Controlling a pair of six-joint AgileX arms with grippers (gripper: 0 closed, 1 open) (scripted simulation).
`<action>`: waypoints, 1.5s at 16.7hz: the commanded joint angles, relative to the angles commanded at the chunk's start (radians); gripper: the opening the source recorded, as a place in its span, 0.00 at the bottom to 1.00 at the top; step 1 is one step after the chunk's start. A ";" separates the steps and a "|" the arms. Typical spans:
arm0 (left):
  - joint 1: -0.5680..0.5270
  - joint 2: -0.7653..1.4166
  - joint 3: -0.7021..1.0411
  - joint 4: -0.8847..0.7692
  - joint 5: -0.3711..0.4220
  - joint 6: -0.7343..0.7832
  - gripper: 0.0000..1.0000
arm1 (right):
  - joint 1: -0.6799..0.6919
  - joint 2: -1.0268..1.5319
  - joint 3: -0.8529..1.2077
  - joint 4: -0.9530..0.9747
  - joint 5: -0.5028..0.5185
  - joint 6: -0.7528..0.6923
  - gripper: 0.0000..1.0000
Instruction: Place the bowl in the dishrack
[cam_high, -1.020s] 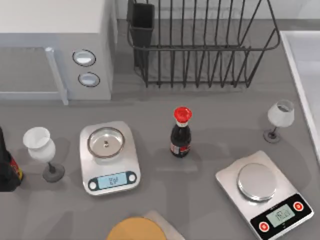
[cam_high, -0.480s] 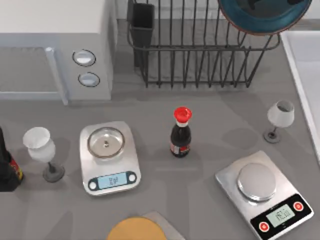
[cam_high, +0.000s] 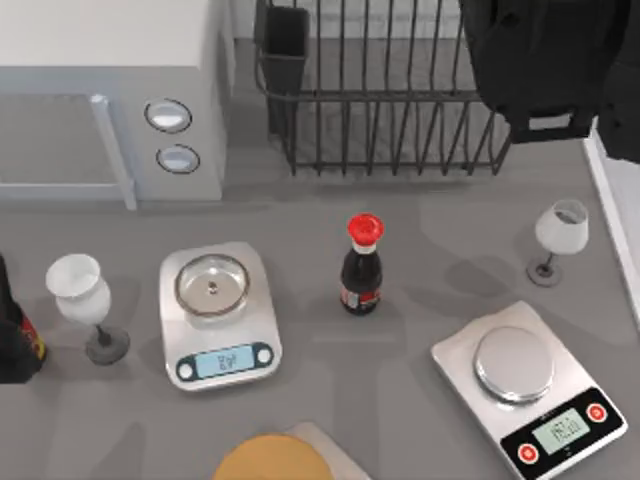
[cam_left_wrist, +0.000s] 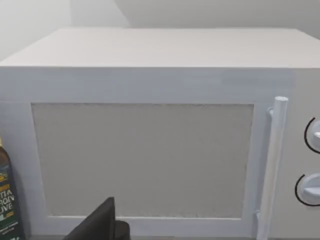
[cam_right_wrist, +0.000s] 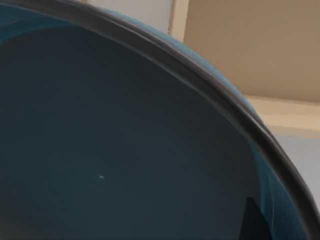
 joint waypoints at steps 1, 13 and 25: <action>0.000 0.000 0.000 0.000 0.000 0.000 1.00 | 0.029 -0.008 -0.010 0.039 0.026 0.008 0.00; 0.000 0.000 0.000 0.000 0.000 0.000 1.00 | 0.036 0.050 -0.029 0.182 0.033 0.020 0.00; 0.000 0.000 0.000 0.000 0.000 0.000 1.00 | -0.319 0.574 -0.130 0.833 -0.315 0.008 0.00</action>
